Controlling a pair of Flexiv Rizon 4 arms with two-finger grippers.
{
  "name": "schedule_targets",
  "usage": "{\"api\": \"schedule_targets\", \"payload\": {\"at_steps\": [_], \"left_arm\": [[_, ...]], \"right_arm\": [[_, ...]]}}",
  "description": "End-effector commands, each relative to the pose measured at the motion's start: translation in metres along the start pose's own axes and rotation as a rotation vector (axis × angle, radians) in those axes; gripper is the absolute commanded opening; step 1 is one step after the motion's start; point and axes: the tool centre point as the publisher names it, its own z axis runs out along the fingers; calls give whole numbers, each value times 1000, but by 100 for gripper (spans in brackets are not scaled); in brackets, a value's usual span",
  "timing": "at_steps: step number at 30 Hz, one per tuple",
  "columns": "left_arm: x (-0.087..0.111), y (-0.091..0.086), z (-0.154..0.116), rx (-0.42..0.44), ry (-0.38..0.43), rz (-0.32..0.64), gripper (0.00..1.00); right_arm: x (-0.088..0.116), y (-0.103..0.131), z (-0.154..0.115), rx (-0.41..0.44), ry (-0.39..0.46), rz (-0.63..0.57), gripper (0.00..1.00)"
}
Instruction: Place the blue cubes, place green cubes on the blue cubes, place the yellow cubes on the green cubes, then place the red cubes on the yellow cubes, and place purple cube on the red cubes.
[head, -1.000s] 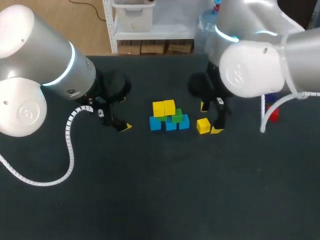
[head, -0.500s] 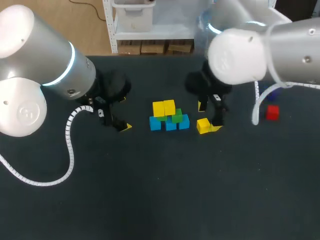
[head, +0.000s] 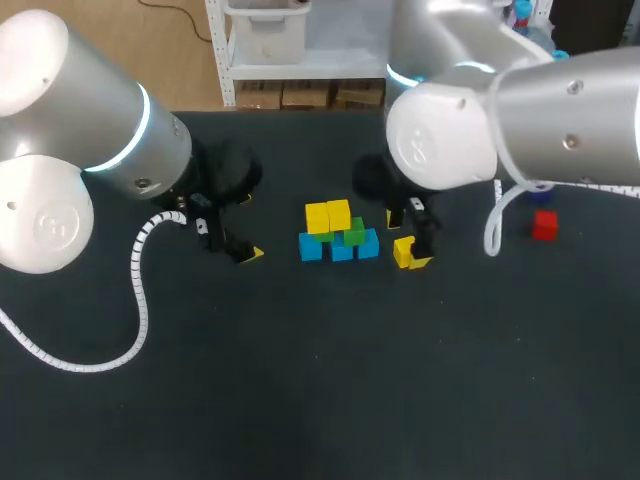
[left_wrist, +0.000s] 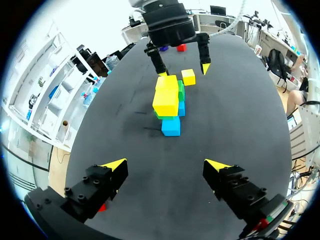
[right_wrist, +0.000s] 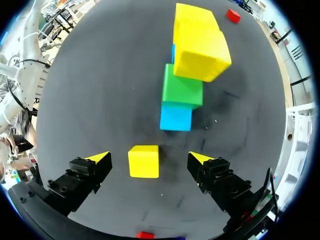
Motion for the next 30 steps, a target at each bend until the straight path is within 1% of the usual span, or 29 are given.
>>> {"api": "schedule_targets", "payload": {"at_steps": [1, 5, 14, 15, 16, 17, 18, 19, 20, 21, 30], "left_arm": [[1, 1, 0, 4, -5, 3, 100], [1, 1, 0, 4, -5, 3, 100], [1, 1, 0, 4, -5, 3, 100], [1, 1, 0, 4, -5, 3, 100], [1, 1, 0, 4, -5, 3, 100], [1, 1, 0, 4, -5, 3, 100], [1, 1, 0, 4, -5, 3, 100], [1, 1, 0, 4, -5, 3, 100], [1, 1, 0, 4, -5, 3, 100], [1, 1, 0, 4, -5, 3, 100], [1, 1, 0, 4, -5, 3, 100]], "right_arm": [[4, 1, -2, 12, -1, 3, 100], [6, 0, -2, 13, 0, 8, 100], [4, 4, 10, -5, 0, 28, 100], [4, 4, 11, -6, 0, 28, 89], [3, 4, 12, -8, 0, 28, 75], [3, 4, 13, -10, 1, 28, 45], [3, 4, 14, -11, 1, 28, 36], [3, 4, 14, -12, 0, 29, 21], [3, 4, 14, -13, 0, 31, 3], [3, 4, 14, -12, 0, 32, 0], [5, 5, 12, -2, 7, 37, 0]]}}
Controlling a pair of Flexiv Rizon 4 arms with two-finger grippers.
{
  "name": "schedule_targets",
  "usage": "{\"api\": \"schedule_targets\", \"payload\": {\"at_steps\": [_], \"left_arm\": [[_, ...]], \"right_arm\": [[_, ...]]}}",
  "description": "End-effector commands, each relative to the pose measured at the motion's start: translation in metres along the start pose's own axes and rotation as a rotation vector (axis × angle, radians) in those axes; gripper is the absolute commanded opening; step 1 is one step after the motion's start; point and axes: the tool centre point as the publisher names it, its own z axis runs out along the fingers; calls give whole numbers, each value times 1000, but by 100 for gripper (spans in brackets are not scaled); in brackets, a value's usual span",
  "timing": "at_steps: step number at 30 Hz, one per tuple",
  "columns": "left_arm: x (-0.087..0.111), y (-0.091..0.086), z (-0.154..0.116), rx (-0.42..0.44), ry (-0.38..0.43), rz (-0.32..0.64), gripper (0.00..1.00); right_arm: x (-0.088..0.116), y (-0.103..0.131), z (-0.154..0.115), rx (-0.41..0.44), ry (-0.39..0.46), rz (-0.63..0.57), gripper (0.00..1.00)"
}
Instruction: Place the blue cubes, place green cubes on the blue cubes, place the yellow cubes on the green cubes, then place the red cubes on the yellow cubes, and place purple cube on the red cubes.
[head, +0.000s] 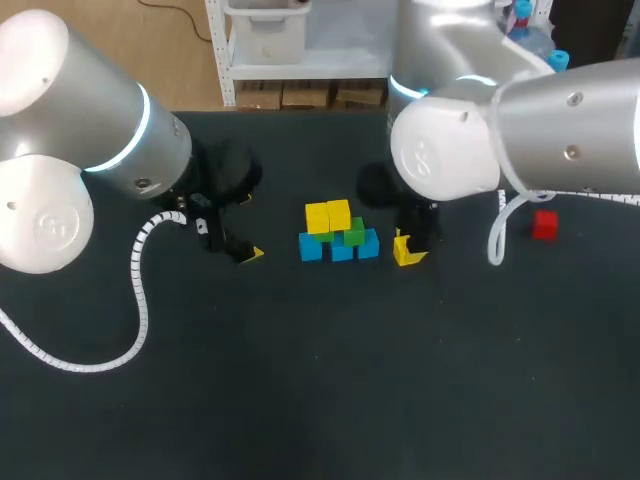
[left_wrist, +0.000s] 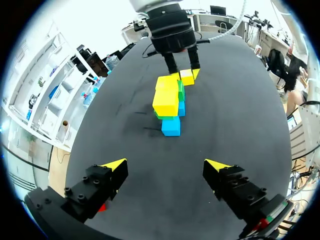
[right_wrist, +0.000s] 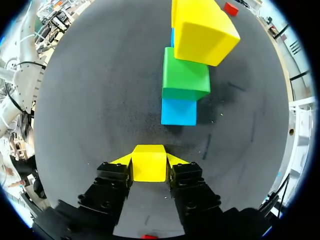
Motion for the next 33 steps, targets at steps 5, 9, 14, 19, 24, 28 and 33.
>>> {"api": "schedule_targets", "payload": {"at_steps": [5, 9, 14, 19, 24, 28, 33], "left_arm": [[1, 1, 0, 4, -5, 3, 100], [1, 1, 0, 4, -5, 3, 100], [1, 1, 0, 4, -5, 3, 100], [1, 1, 0, 4, -5, 3, 100], [1, 1, 0, 4, -5, 3, 100], [1, 1, 0, 4, -5, 3, 100], [1, 1, 0, 4, -5, 3, 100]], "right_arm": [[-4, 3, -12, 32, 5, 22, 0], [-12, 2, -30, 61, 29, 43, 0], [-18, 2, -56, 110, 59, 62, 0], [-22, 6, -73, 148, 62, 90, 0], [-30, 9, -83, 165, 66, 102, 0], [-36, 12, -85, 172, 65, 127, 0], [-44, 17, -86, 184, 66, 154, 0]]}}
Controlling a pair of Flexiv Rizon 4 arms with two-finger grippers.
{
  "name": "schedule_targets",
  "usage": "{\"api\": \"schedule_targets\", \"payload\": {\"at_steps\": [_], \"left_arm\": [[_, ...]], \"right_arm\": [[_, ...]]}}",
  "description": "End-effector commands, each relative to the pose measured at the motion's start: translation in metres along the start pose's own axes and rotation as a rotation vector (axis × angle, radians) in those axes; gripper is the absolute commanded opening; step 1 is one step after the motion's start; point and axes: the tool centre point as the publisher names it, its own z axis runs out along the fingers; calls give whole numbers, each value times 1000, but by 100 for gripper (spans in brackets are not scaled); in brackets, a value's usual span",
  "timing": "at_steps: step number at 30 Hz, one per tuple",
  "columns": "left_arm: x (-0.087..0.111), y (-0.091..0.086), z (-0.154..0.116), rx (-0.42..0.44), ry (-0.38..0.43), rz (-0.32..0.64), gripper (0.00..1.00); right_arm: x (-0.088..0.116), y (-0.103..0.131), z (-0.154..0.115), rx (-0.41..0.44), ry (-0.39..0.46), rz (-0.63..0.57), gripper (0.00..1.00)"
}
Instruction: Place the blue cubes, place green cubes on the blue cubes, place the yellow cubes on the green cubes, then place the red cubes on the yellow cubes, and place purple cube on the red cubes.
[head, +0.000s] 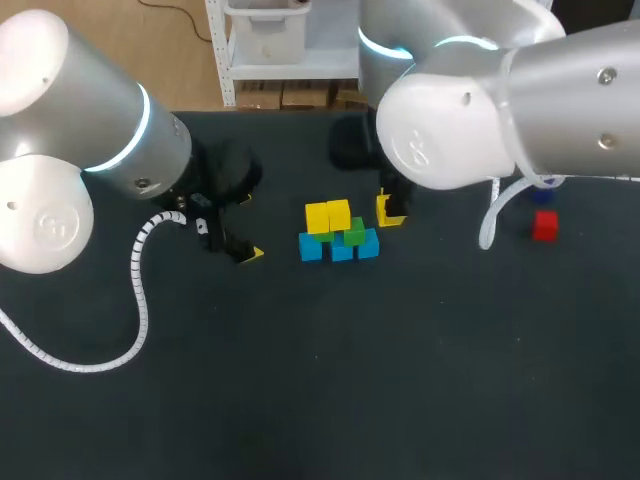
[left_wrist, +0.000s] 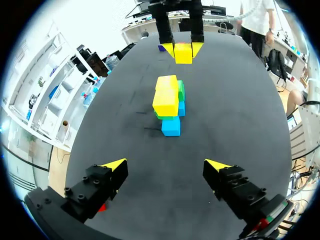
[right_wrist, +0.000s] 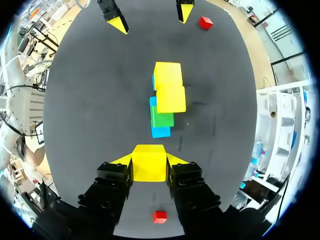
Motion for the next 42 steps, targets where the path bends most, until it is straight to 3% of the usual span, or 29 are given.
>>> {"api": "schedule_targets", "payload": {"at_steps": [1, 16, 25, 42], "left_arm": [[1, 1, 0, 4, -5, 3, 100], [1, 1, 0, 4, -5, 3, 100], [1, 1, 0, 4, -5, 3, 100], [1, 1, 0, 4, -5, 3, 100]], "right_arm": [[-4, 8, -1, 34, 12, 16, 0], [-16, 19, 3, 54, 10, 57, 0], [-17, 15, -1, 27, -41, 37, 0], [-22, 5, 5, 0, -37, 17, 0]]}}
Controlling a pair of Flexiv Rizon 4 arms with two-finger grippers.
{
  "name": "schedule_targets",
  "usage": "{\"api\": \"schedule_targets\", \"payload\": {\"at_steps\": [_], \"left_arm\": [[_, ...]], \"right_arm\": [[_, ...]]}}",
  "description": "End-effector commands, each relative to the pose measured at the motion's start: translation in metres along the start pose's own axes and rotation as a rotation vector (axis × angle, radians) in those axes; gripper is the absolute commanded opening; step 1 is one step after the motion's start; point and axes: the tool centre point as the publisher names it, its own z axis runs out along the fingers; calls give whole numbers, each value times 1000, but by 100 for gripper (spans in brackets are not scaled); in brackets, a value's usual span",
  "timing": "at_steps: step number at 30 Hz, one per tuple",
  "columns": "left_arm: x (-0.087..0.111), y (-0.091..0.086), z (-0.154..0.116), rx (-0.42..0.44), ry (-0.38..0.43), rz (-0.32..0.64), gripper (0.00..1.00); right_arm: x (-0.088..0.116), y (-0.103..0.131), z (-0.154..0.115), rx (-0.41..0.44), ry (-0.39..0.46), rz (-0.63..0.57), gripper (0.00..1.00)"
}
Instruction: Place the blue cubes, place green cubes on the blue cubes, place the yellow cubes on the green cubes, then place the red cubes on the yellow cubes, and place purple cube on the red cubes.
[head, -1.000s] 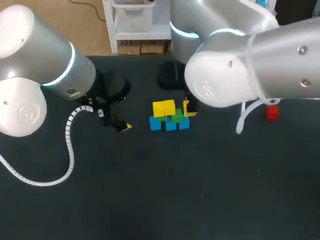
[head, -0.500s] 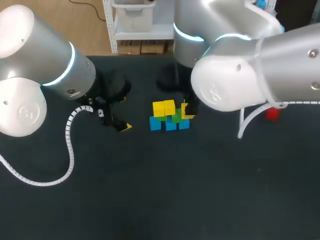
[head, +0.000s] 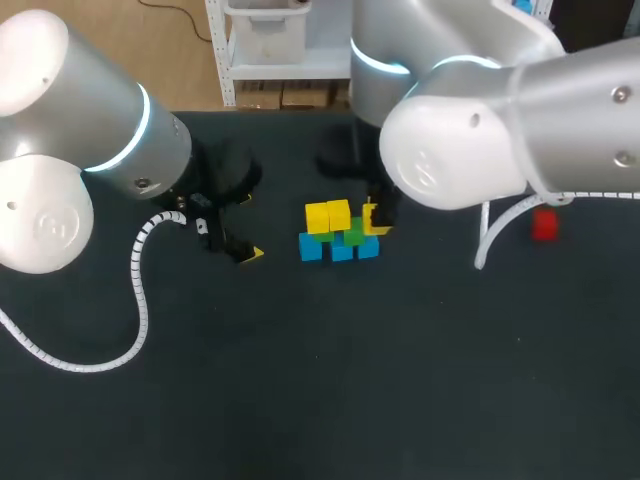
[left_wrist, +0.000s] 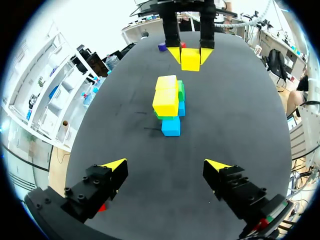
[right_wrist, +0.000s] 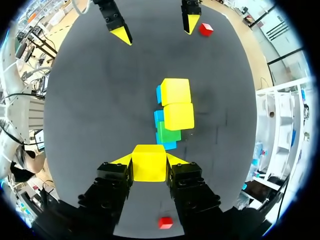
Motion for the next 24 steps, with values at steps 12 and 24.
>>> {"api": "schedule_targets", "payload": {"at_steps": [12, 24], "left_arm": [[1, 1, 0, 4, -5, 3, 100], [1, 1, 0, 4, -5, 3, 100]], "right_arm": [[-8, -9, 4, -25, 3, -16, 0], [-10, -12, 8, -41, 1, -18, 0]]}}
